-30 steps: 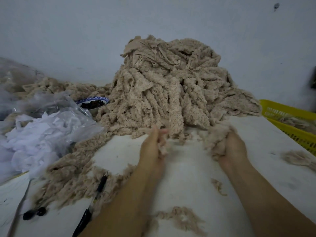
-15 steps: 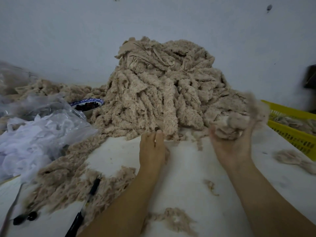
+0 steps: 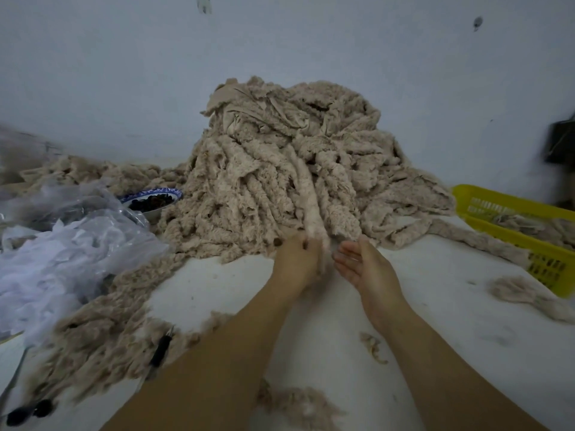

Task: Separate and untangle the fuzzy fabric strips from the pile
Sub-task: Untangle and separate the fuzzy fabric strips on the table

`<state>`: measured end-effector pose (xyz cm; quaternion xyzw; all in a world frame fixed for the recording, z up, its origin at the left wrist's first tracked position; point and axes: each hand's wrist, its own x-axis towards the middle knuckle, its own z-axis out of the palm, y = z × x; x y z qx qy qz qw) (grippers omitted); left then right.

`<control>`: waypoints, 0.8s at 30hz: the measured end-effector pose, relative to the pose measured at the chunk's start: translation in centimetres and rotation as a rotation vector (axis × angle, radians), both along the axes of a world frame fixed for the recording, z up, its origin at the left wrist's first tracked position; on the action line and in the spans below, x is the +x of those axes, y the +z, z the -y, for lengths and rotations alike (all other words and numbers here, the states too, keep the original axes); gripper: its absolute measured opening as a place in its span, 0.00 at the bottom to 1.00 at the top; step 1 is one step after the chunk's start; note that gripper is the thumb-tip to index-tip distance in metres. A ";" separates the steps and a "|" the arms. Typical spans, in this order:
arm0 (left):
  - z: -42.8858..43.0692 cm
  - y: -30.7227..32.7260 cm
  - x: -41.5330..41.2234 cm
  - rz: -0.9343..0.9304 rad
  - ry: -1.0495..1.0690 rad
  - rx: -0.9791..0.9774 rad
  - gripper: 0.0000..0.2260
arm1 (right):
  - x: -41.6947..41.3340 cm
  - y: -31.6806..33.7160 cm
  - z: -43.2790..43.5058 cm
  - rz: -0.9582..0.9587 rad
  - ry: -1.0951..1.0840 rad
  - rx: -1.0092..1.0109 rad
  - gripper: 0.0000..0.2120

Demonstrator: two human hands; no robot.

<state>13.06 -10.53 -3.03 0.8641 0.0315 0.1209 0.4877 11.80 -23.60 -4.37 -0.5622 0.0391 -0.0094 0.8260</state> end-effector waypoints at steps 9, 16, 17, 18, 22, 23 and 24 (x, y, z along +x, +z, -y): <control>1.7 -2.0 -8.1 0.398 -0.597 0.580 0.16 | 0.0 0.3 0.0 -0.020 0.236 -0.027 0.12; -2.0 -0.9 -6.3 -0.073 -0.085 -0.512 0.21 | -1.9 1.3 -0.8 0.193 0.308 -0.467 0.24; -2.4 -0.7 -6.0 -0.133 -0.115 -0.720 0.21 | -2.1 1.0 -1.2 0.236 0.370 -0.618 0.24; -2.9 -0.7 -5.9 -0.186 -0.181 -0.925 0.20 | -2.3 0.7 -1.6 0.258 0.439 -0.740 0.25; -5.1 -0.6 -5.5 -0.191 -0.380 -1.481 0.12 | -2.3 -0.1 -1.6 0.209 0.471 -0.823 0.24; -5.4 -0.6 -5.4 -0.158 -0.356 -1.511 0.08 | -2.2 -0.1 -1.3 0.189 0.423 -0.779 0.23; -5.6 -0.5 -5.3 -0.135 -0.311 -1.531 0.06 | -2.1 0.0 -1.1 0.167 0.381 -0.729 0.23</control>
